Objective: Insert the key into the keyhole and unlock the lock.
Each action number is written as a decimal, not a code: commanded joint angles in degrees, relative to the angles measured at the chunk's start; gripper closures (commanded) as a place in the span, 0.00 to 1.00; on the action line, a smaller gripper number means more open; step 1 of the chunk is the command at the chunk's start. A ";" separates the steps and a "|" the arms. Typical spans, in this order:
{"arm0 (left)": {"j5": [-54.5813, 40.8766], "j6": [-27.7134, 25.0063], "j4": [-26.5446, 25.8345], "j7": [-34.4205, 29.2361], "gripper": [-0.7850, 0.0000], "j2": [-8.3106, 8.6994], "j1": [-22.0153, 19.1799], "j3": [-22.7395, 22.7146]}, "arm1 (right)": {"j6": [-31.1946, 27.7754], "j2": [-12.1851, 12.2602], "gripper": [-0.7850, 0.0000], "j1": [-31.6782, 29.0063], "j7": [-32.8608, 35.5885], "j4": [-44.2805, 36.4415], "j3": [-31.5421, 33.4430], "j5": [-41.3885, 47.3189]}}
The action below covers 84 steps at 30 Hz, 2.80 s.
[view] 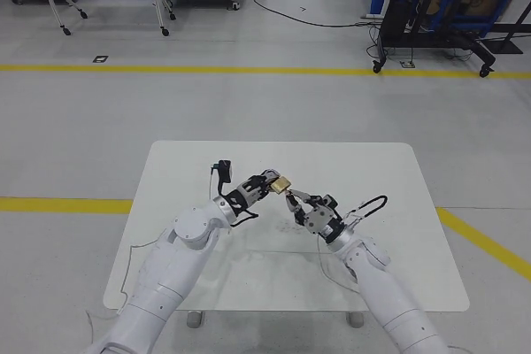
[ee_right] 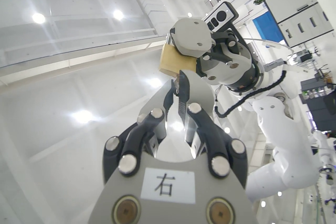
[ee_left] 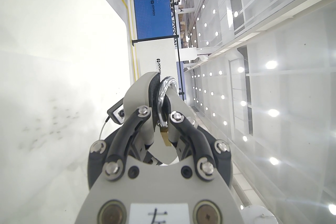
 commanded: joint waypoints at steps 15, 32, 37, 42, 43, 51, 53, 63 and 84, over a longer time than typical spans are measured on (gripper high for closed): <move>14.26 6.30 0.42 1.71 1.00 -0.06 -1.61 4.51 | -15.35 3.49 0.00 -12.20 -19.73 -18.12 13.18 -33.77; 33.85 17.72 5.91 -1.66 1.00 -1.56 -7.05 14.75 | -15.29 3.73 0.00 -14.36 -22.99 -21.41 15.15 -36.15; 34.20 18.51 6.85 -2.81 0.67 -1.92 -7.67 15.26 | -15.29 3.73 0.00 -14.36 -22.99 -21.41 15.15 -36.15; 34.04 18.57 7.36 -3.25 0.07 -2.11 -8.07 15.03 | -15.29 3.73 0.00 -14.36 -22.99 -21.41 15.15 -36.15; 33.98 18.62 7.48 -3.15 0.00 -2.09 -8.15 14.75 | -15.29 3.73 0.00 -14.36 -22.99 -21.41 15.15 -36.15; 33.24 17.35 6.72 -1.87 0.00 -1.81 -7.55 12.59 | -15.29 3.73 0.00 -14.36 -22.99 -21.41 15.15 -36.15; 33.68 16.00 5.98 -0.60 0.00 -1.69 -7.11 12.16 | -15.29 3.73 0.00 -14.36 -22.99 -21.41 15.15 -36.15; 36.35 5.91 -1.08 10.67 0.00 -0.61 -2.50 8.16 | -15.29 3.73 0.00 -14.36 -22.99 -21.41 15.15 -36.15; 49.27 4.15 -8.71 26.38 0.00 0.78 4.34 3.47 | -15.29 3.73 0.00 -14.36 -22.99 -21.41 15.15 -36.15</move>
